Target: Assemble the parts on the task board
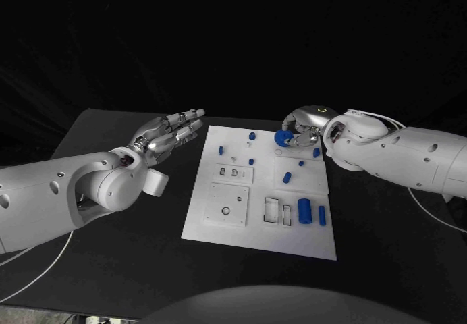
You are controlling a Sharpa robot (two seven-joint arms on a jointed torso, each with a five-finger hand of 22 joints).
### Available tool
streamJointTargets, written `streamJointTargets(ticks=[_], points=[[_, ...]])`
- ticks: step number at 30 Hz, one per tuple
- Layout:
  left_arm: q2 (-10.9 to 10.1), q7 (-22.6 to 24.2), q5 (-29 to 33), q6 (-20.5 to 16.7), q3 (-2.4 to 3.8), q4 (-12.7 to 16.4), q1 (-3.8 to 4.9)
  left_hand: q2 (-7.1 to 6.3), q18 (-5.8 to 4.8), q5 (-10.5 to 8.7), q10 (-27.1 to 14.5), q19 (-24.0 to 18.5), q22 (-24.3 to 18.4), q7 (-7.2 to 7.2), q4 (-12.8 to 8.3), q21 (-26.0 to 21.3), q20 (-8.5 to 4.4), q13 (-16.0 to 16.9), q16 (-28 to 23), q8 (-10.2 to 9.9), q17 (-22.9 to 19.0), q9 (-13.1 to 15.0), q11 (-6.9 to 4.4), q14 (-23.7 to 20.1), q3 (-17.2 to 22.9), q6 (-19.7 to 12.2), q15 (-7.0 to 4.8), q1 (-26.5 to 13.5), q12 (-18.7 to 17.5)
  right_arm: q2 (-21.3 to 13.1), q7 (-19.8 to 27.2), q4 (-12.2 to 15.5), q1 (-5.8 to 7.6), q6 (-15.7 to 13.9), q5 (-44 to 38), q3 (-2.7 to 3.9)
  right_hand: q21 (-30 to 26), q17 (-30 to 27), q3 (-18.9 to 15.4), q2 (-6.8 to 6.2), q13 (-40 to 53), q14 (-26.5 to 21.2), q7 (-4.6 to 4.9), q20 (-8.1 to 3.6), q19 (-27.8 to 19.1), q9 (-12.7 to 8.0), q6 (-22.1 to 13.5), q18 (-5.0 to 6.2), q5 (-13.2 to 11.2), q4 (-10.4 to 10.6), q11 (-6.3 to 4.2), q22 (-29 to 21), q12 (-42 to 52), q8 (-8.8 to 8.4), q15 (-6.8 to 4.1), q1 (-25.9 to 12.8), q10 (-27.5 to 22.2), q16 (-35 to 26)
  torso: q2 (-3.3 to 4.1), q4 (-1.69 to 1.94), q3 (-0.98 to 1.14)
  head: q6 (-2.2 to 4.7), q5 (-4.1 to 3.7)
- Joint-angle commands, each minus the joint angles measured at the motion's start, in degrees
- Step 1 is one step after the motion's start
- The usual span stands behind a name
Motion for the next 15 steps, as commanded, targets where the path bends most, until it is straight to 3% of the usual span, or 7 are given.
streamJointTargets(ticks=[1,7,15], points=[[0.17,0.16,-0.29,0.96,0.05,0.04,0.02,0.07,0.91,0.35,-0.09,-0.12,-0.97,0.08,0.02,0.15,0.36,0.09,0.32,0.38,0.08,0.08,0.33,-0.19,0.47,0.23,0.35,0.65,0.12,0.67,0.86,0.62,0.29,0.18,0.18,0.00,0.25,15.05,-0.12,0.15,15.09,6.08,-4.02,-0.31,6.07,5.68,4.81,-0.38,0.26,0.10,-0.06,15.10,0.22,5.30,-0.15,-0.35,5.94,0.20,-0.02,0.02,0.00,-0.13,0.07],[0.33,0.08,-0.29,1.02,0.05,-0.05,0.02,0.04,0.91,0.39,-0.07,-0.11,-0.97,0.12,-0.01,0.15,0.37,0.09,0.35,0.42,0.09,0.09,0.37,-0.18,0.50,0.35,0.34,0.73,0.16,3.56,1.46,0.27,0.65,2.08,1.32,0.10,0.20,15.05,-0.17,0.07,15.09,6.08,-3.79,-0.18,6.02,5.50,4.65,-0.36,0.07,0.22,0.11,15.07,0.22,4.96,0.05,-0.51,5.94,0.20,-0.01,0.04,-0.01,-0.32,0.10],[0.50,0.05,-0.30,1.05,0.05,-0.07,0.02,0.02,0.91,0.42,-0.06,-0.09,-0.96,0.18,-0.02,0.17,0.38,0.10,0.37,0.44,0.09,0.10,0.43,-0.18,0.53,0.37,0.32,0.79,0.18,8.01,2.33,-2.62,0.67,4.14,2.34,0.16,-0.38,15.05,-0.02,0.20,15.09,6.08,-3.65,-0.03,5.45,5.29,4.62,-0.16,-0.01,0.21,0.26,14.81,0.22,4.63,0.24,-0.41,5.94,0.20,0.02,0.06,0.00,-0.48,-0.01]])
